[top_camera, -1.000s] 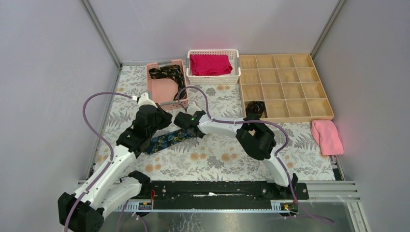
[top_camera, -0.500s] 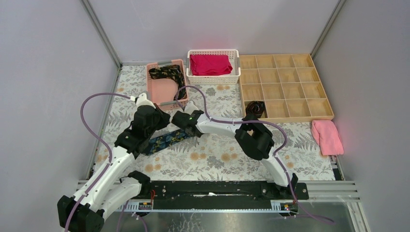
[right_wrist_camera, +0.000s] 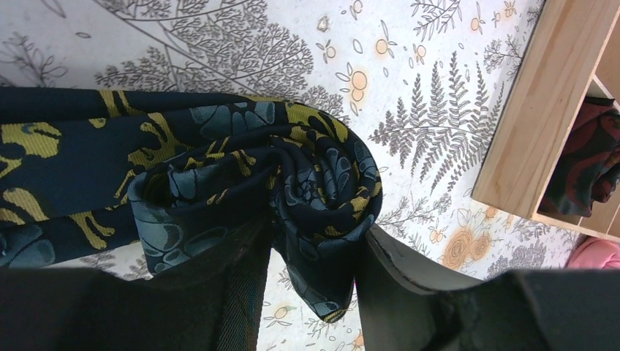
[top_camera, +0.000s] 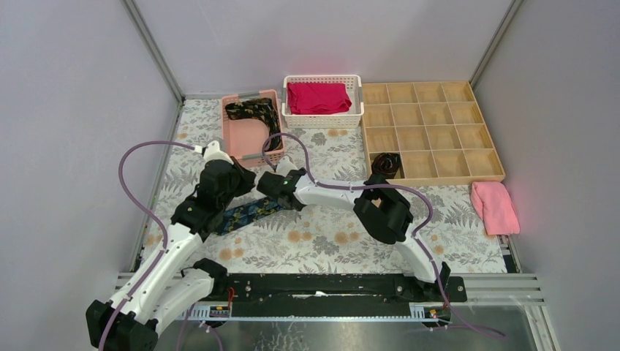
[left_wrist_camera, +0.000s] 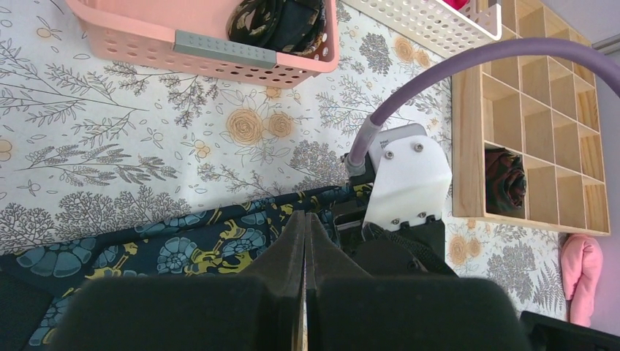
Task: Roll the ties
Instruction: Roll the tie at the center of the board.
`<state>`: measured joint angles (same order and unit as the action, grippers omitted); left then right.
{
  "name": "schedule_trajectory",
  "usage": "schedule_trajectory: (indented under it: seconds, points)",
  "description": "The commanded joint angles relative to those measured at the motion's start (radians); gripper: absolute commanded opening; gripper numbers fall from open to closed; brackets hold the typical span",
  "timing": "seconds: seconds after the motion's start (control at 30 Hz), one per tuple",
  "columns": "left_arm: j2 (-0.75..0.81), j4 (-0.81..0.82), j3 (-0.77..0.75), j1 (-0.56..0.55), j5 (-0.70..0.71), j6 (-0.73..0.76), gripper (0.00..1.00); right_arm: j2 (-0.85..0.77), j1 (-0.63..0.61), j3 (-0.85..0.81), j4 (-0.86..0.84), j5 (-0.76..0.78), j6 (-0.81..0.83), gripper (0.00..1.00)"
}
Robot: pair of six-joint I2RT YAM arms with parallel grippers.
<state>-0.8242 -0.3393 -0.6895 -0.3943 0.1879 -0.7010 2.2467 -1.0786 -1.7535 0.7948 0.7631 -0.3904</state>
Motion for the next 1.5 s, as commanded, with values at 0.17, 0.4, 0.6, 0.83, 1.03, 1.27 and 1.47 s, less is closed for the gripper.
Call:
schedule_trajectory:
  seconds: [0.17,0.4,0.6,0.83,1.03,1.27,1.47]
  points:
    - [0.015,-0.016,-0.030,0.012,0.011,0.020,0.00,-0.059,-0.033,-0.055,0.007,-0.020,-0.021,0.50]
    - [0.012,-0.012,-0.018,0.015,0.013,0.015,0.00,-0.110,-0.039,-0.032,-0.026,-0.063,-0.032,0.53]
    - [0.018,-0.019,-0.019,0.018,0.022,0.014,0.00,-0.150,-0.040,-0.006,-0.042,-0.068,-0.042,0.54]
    - [0.040,-0.065,-0.047,0.023,0.059,-0.005,0.00,-0.179,-0.037,0.048,-0.084,-0.076,-0.053,0.56]
    - [0.037,-0.050,-0.060,0.025,-0.008,-0.006,0.00,-0.305,-0.017,0.153,-0.204,-0.063,-0.041,0.61]
    - [-0.029,0.080,-0.037,0.023,-0.283,0.013,0.00,-0.557,0.089,0.373,-0.329,-0.098,-0.032,0.59]
    - [-0.081,0.093,0.015,-0.020,-0.332,-0.065,0.00,-0.573,0.205,0.340,-0.321,-0.161,0.100,0.23]
